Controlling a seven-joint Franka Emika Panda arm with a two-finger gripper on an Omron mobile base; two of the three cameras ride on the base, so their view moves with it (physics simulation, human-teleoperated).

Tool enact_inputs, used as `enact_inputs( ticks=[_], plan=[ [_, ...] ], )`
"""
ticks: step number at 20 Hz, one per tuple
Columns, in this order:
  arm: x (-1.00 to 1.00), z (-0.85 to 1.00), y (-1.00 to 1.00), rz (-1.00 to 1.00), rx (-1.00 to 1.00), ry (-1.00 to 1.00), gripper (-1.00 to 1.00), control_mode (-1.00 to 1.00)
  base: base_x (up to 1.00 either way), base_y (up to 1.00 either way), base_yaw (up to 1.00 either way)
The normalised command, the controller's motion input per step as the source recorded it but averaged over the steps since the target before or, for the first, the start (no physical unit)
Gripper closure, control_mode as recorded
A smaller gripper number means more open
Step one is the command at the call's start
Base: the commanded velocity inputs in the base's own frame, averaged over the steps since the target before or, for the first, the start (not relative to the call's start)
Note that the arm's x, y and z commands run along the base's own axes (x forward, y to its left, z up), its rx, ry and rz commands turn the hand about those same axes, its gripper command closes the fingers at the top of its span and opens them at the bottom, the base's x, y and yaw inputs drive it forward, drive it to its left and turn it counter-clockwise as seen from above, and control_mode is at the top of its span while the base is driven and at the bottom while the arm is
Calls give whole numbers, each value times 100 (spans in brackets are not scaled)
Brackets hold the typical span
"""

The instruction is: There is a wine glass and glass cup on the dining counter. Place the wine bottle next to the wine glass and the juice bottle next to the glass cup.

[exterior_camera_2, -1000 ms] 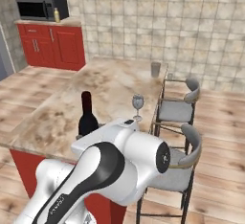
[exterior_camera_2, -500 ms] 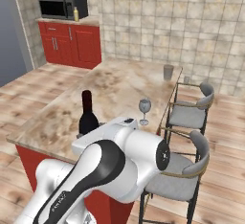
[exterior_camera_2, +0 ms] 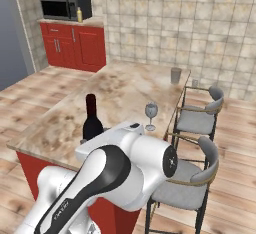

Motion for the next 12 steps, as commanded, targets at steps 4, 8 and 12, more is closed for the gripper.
enact_inputs(
  ticks=[4, 8, 12],
  plan=[
    [0, 0, 0, 0, 0, 0, 100, 100, 0, 0, 0],
    [0, 0, 0, 0, 0, 0, 100, 100, 0, 0, 0],
    [0, 0, 0, 0, 0, 0, 100, -100, 0, 0, 0]
  ],
)
